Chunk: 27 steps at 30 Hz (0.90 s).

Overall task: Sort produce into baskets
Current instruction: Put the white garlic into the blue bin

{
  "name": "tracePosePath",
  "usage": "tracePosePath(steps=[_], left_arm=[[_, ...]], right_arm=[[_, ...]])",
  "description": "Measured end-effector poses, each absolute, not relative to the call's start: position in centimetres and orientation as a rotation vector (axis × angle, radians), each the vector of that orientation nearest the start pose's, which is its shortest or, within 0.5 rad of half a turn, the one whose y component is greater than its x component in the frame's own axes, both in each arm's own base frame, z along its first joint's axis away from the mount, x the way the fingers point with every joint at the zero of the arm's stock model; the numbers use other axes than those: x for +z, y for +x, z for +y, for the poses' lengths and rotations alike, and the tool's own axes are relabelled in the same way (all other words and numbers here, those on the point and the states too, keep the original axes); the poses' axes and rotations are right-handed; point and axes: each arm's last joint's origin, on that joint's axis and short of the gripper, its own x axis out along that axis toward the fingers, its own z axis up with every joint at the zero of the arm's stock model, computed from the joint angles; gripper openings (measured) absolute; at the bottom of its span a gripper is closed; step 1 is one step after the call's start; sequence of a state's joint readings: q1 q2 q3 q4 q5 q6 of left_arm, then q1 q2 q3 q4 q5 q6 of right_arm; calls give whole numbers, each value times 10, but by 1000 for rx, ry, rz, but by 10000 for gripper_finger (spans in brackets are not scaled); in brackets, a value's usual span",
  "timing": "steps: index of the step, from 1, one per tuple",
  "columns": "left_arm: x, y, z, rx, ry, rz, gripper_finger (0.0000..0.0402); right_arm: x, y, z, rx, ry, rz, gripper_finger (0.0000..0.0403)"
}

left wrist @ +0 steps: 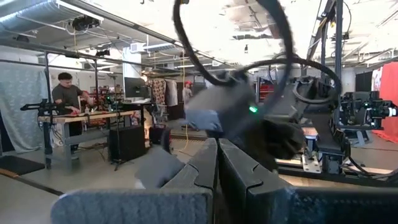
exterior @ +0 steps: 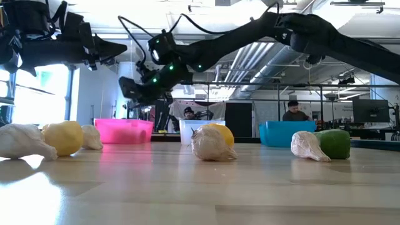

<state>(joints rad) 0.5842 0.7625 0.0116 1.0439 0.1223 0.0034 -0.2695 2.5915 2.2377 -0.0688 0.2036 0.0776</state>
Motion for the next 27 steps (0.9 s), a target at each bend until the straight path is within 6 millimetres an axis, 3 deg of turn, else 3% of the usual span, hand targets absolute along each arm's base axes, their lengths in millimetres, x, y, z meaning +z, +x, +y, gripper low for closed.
tracePosePath(steps=[4, 9, 15, 22, 27], left_arm=[[190, 120, 75, 459, 105, -274, 0], [190, 120, 75, 459, 112, -273, 0], [189, 121, 75, 444, 121, -257, 0], [183, 125, 72, 275, 89, -175, 0], [183, 140, 70, 194, 42, 28, 0]], right_arm=[[166, 555, -149, -498, 78, 389, 1], [151, 526, -130, -525, 98, 371, 0], [158, 471, -106, -540, 137, 277, 0], [168, 405, -65, -594, 119, 309, 0], [165, 348, -40, -593, 105, 365, 0]])
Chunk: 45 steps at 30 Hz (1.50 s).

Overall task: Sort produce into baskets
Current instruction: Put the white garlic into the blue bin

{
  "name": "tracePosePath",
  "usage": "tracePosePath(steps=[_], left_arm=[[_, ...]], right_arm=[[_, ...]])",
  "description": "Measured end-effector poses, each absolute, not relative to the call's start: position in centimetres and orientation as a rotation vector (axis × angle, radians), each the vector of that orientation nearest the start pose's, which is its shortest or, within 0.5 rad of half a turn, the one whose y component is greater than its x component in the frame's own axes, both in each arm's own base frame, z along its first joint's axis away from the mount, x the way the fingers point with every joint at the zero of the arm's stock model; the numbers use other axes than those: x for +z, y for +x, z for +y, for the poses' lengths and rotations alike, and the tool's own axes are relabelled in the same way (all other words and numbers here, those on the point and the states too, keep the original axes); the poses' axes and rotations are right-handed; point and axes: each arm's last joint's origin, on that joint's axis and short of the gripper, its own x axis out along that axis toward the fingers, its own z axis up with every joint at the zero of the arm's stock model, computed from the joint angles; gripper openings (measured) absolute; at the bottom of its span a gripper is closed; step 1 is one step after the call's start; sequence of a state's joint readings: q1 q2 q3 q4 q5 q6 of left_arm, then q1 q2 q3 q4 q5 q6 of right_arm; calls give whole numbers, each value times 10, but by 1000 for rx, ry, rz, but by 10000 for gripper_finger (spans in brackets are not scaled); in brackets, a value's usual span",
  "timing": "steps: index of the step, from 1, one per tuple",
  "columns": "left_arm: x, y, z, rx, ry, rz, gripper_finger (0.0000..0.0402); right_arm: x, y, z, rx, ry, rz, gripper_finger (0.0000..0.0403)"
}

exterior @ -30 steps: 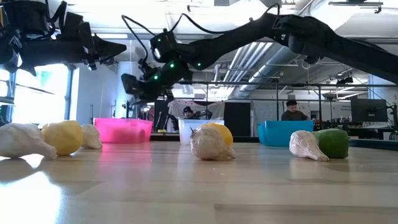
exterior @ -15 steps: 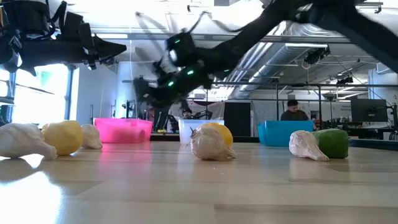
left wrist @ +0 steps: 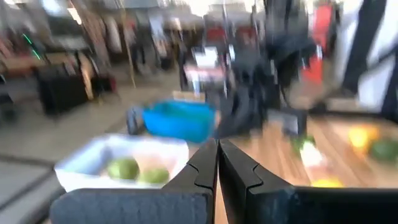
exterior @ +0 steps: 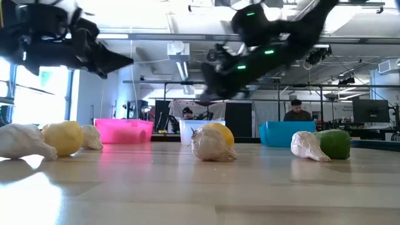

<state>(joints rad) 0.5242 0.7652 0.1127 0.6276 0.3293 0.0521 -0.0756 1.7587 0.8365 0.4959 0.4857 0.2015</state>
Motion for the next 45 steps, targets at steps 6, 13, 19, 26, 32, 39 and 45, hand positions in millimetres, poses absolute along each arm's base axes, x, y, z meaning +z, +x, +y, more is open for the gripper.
tracePosePath(steps=[6, 13, 19, 26, 32, 39, 45], left_arm=[[202, 157, 57, 74, 106, 182, 0], [219, 180, 37, -73, 81, 257, 0], [220, 210, 20, -154, 55, 331, 3], [205, 254, -20, -201, 72, 465, 52], [192, 287, -58, -162, 128, 544, 112], [191, 317, -88, -102, -47, 599, 173], [181, 338, -100, 45, -137, 640, 213]], right_arm=[[161, 281, -21, -573, 129, 366, 0], [164, 237, -10, -611, 124, 269, 0], [166, 231, -9, -620, 95, 270, 0], [164, 231, -9, -603, 94, 290, 0], [164, 231, -8, -585, 97, 292, 0], [164, 231, -8, -582, 81, 297, 0], [164, 231, -8, -583, 73, 306, 0]])
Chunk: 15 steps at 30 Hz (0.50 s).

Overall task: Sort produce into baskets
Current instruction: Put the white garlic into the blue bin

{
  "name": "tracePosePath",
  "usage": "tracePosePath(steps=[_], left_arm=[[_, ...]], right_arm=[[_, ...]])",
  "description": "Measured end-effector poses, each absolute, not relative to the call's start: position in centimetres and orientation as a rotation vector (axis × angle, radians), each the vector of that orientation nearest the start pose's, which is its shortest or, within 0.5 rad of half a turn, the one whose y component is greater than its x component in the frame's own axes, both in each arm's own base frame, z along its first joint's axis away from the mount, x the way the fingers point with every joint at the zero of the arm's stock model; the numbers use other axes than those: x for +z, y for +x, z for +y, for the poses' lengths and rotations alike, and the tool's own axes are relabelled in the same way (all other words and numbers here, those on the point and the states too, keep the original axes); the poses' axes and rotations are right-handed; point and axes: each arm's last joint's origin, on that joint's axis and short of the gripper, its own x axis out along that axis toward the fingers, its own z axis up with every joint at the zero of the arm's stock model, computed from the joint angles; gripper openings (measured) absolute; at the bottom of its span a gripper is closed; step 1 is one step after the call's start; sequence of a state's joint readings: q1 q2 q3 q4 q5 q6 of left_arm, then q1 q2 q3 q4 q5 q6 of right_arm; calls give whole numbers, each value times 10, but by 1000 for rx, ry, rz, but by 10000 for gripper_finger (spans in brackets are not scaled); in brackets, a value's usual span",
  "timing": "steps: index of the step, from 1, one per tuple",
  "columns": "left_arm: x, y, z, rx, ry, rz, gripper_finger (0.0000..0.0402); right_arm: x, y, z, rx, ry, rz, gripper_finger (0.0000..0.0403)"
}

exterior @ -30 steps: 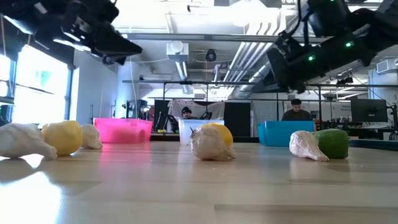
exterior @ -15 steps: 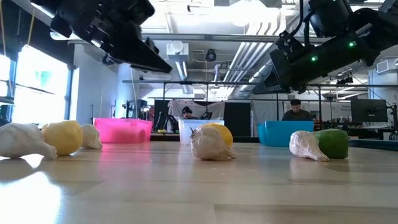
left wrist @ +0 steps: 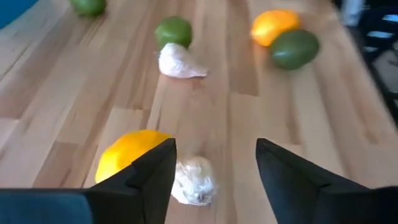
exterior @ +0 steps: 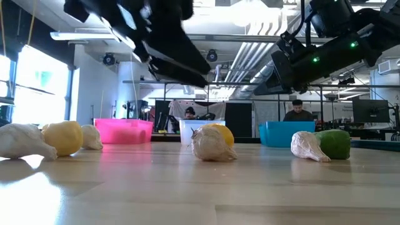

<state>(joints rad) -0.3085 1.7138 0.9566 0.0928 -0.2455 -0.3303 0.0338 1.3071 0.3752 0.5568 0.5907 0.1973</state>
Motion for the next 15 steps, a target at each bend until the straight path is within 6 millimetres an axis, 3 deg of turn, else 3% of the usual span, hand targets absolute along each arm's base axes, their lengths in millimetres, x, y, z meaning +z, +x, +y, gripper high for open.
tracePosePath(steps=[6, 15], left_arm=[[170, 348, -97, 187, -252, 709, 240], [151, 351, -96, 260, -395, 780, 253]], right_arm=[[164, 231, -8, -582, 52, 311, 0], [164, 231, -8, -582, 48, 312, 0]])
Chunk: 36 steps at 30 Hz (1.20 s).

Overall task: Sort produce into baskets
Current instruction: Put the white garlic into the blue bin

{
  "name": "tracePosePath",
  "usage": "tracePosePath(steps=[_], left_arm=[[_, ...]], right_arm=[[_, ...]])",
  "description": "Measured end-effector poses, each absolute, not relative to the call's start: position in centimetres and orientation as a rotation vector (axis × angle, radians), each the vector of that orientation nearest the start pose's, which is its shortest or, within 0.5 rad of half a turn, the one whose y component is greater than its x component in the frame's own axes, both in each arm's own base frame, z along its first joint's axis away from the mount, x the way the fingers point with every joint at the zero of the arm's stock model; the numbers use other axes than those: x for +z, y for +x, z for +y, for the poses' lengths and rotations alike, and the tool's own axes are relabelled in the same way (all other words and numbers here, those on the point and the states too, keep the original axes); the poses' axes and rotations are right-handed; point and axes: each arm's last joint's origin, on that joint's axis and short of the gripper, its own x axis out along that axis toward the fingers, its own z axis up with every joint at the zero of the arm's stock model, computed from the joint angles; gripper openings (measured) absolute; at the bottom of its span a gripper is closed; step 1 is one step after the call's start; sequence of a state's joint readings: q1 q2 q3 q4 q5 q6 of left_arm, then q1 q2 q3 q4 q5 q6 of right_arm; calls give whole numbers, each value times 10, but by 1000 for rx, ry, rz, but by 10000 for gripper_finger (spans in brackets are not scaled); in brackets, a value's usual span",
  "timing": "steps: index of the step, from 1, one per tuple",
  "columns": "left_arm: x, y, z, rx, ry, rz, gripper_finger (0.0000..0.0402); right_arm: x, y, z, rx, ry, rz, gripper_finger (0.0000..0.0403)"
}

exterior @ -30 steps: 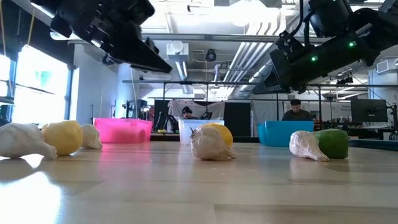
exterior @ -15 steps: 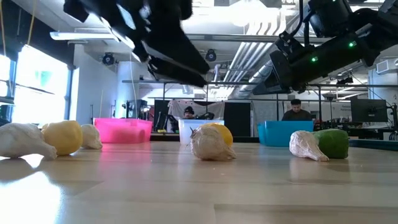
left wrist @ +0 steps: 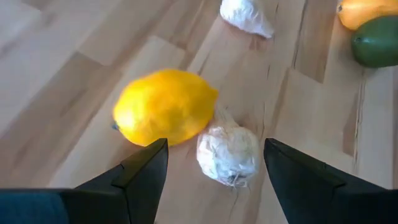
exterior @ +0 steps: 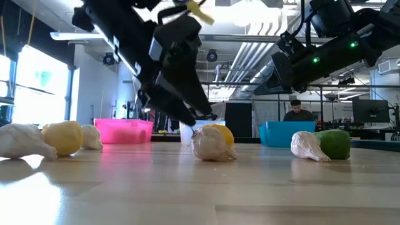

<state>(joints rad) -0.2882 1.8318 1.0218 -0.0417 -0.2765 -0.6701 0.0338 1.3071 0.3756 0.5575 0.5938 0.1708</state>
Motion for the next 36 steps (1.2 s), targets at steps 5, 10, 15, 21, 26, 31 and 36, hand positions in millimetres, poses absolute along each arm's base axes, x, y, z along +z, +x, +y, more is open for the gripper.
tracePosePath(steps=[5, 10, 15, 21, 26, 31, 36], left_arm=[[140, 355, -98, 235, -456, 795, 253], [133, 356, -93, 269, -468, 807, 253], [134, 358, -91, 274, -462, 799, 252], [123, 358, -90, 261, -453, 845, 226], [119, 359, -90, 217, -421, 864, 177], [141, 355, -89, 165, -334, 830, 112], [169, 346, -86, 121, -261, 804, 62]], right_arm=[[164, 231, -9, -581, 34, 316, 0], [165, 232, -9, -581, 35, 309, 0], [165, 232, -9, -581, 35, 309, 0], [165, 232, -9, -581, 35, 309, 0], [164, 232, -9, -581, 35, 311, 0], [164, 232, -8, -573, 35, 317, 0], [164, 233, -5, -442, 58, 329, 0]])
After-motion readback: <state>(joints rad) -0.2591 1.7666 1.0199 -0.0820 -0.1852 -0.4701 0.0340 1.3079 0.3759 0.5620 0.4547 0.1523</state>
